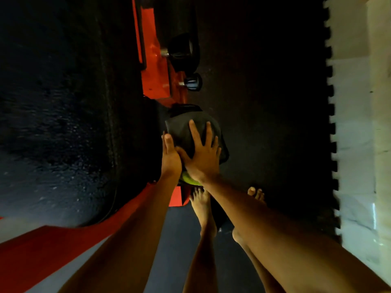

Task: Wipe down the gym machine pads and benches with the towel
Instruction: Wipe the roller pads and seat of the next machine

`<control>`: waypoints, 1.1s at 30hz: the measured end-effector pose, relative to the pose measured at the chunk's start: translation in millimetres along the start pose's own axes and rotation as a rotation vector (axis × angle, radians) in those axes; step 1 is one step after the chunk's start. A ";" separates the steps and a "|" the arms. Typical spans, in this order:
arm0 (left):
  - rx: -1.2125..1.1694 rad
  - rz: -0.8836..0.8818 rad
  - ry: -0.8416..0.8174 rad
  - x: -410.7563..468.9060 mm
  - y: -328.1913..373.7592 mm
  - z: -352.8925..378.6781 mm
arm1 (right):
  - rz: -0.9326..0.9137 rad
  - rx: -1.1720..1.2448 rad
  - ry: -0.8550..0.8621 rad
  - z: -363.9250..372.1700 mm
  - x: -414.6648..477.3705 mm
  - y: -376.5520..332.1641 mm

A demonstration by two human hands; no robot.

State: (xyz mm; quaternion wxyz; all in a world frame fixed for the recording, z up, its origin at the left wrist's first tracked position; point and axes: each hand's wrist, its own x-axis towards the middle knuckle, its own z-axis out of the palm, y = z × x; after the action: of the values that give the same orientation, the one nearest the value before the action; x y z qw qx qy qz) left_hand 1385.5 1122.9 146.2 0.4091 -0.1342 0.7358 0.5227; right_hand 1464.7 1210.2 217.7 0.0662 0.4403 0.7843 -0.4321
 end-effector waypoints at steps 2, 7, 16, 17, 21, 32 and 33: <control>0.008 -0.004 0.009 -13.4 14.0 3.8 | -0.006 0.054 0.032 -5.5 37.5 -14.7; -0.030 -0.025 -0.003 -7.2 10.0 2.9 | -0.086 0.039 0.086 -4.7 48.8 -8.6; -0.087 -0.138 0.023 12.9 -19.2 -2.3 | -0.059 0.245 0.105 18.9 -39.9 25.7; -0.097 -0.118 0.022 7.6 -10.1 1.3 | -0.067 0.245 0.124 13.6 -24.7 21.2; -0.100 -0.074 0.044 13.4 -23.7 5.6 | -0.093 0.182 0.124 -7.0 41.5 -5.6; -0.177 -0.160 0.112 -21.8 32.6 19.1 | 0.349 0.686 0.116 -14.8 77.7 10.9; -0.140 -0.173 0.132 -16.0 24.7 17.4 | 0.310 0.619 0.119 -15.2 69.8 3.8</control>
State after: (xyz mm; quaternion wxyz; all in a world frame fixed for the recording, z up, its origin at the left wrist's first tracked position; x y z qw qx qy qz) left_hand 1388.2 1144.8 172.3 0.3929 -0.2597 0.7084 0.5257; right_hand 1429.6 1266.4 191.0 -0.0517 0.5776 0.5424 -0.6079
